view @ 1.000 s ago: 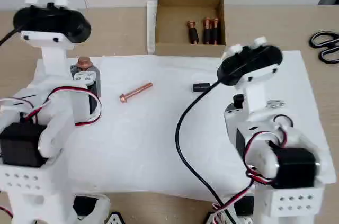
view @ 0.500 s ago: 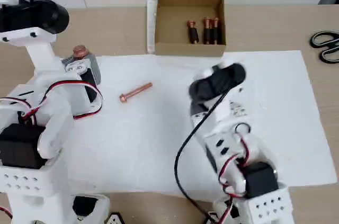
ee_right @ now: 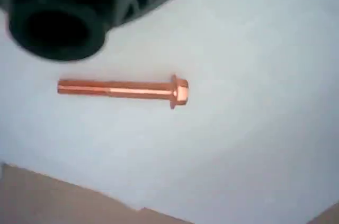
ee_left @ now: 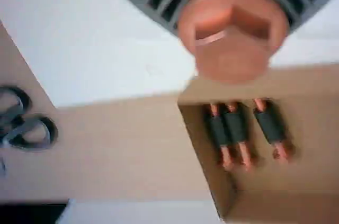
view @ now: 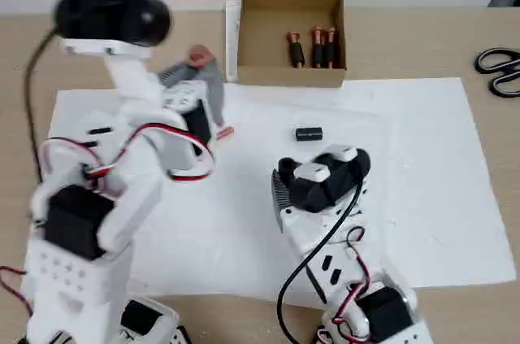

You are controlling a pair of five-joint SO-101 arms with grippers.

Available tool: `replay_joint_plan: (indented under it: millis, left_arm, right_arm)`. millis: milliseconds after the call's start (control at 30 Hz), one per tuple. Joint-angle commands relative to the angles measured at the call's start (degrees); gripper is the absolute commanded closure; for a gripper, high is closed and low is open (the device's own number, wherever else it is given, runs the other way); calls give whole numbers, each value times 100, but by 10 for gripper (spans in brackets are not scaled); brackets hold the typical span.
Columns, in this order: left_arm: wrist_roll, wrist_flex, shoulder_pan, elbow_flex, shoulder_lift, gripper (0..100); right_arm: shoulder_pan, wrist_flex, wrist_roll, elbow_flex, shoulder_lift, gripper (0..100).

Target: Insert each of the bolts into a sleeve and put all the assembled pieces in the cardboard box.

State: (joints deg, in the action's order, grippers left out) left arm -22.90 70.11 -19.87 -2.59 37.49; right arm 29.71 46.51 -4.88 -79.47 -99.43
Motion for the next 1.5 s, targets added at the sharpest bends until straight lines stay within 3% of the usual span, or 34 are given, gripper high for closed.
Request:
replay_joint_plan:
  millis: [0,200,367,633,933,1467]
  left_arm:
    - [-149,-378,-387,-312,35,994]
    - [-229,-1196,-800,-1024,35,994]
    - [404,-2066,-1292,-1895,35,994]
    - [229,-2910,-1310,-3064,554,994]
    - [237,-2945,-1310,-3916,1345,994]
    - [202,-2971,-1327,-4286,1389,994]
  right_arm:
    - [13,-207,-176,-352,-497,995]
    - [347,-224,-211,-413,-409,995]
    - [382,-224,-211,-422,-400,995]
    - [391,-251,-211,-545,-409,995]
    - [391,-251,-211,-536,-400,995]
    - [382,-251,-211,-536,-391,995]
